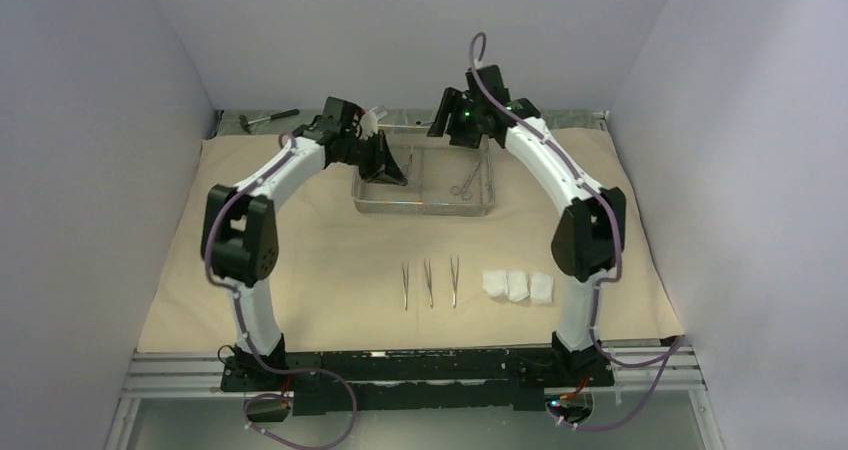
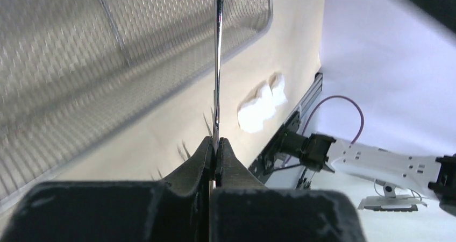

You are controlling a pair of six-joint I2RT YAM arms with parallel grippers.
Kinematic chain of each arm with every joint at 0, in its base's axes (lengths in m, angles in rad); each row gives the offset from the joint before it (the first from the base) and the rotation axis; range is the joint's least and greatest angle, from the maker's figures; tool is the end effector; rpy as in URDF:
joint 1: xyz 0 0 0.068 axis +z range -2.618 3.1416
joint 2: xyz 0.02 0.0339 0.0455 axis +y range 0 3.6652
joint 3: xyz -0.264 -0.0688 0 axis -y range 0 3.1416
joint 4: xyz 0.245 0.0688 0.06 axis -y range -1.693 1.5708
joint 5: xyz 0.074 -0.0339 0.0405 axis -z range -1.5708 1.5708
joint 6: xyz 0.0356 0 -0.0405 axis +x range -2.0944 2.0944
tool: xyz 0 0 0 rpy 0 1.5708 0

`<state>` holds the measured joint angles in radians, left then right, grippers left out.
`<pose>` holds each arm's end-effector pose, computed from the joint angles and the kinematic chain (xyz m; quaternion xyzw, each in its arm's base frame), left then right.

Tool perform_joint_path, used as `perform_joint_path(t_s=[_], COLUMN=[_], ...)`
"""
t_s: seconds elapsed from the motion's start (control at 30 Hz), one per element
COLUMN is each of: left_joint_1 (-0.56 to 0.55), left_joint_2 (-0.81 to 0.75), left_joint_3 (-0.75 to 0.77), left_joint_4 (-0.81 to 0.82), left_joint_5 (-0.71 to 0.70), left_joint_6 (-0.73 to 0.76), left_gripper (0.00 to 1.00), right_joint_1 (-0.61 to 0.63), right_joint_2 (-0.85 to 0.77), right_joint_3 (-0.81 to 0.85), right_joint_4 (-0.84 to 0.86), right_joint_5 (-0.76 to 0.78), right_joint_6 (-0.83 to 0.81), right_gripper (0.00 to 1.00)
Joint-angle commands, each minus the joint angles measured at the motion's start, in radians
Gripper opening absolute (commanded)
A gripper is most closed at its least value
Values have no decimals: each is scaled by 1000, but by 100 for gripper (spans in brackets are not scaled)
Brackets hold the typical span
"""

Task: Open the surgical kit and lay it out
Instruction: Pick up the medical item from the container, then place the medical item in the surgical kit.

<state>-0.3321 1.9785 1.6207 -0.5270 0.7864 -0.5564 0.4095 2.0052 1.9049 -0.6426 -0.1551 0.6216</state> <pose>0.4058 -0.1666 0.2495 0.0307 0.8788 -0.4593 0.1254 0.4210 0.1887 0.3143 0.0656 0.9110 0.2594 0.3139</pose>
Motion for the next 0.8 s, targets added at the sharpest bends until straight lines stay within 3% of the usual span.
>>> perform_joint_path(t_s=[0.0,0.37,0.63,0.77], left_joint_1=[2,-1,-31,-52], left_joint_2=[-242,-706,-755,-686], left_joint_3=[-139,-675,-908,-944], left_joint_4=[-70,-141,-9,95], left_joint_5=[-41,-80,-123,-121], left_joint_6=[79,22,-69,-108], left_gripper=[0,0,0,0], right_joint_1=[-12,-14,-14,-14], right_joint_2=[-142,-338,-454,-476], right_joint_3=[-59,-344,-502,-519], right_joint_4=[12,28,67,46], right_joint_5=[55,88,86,95], right_joint_6=[2,50,67,65], right_gripper=[64,64,66,66])
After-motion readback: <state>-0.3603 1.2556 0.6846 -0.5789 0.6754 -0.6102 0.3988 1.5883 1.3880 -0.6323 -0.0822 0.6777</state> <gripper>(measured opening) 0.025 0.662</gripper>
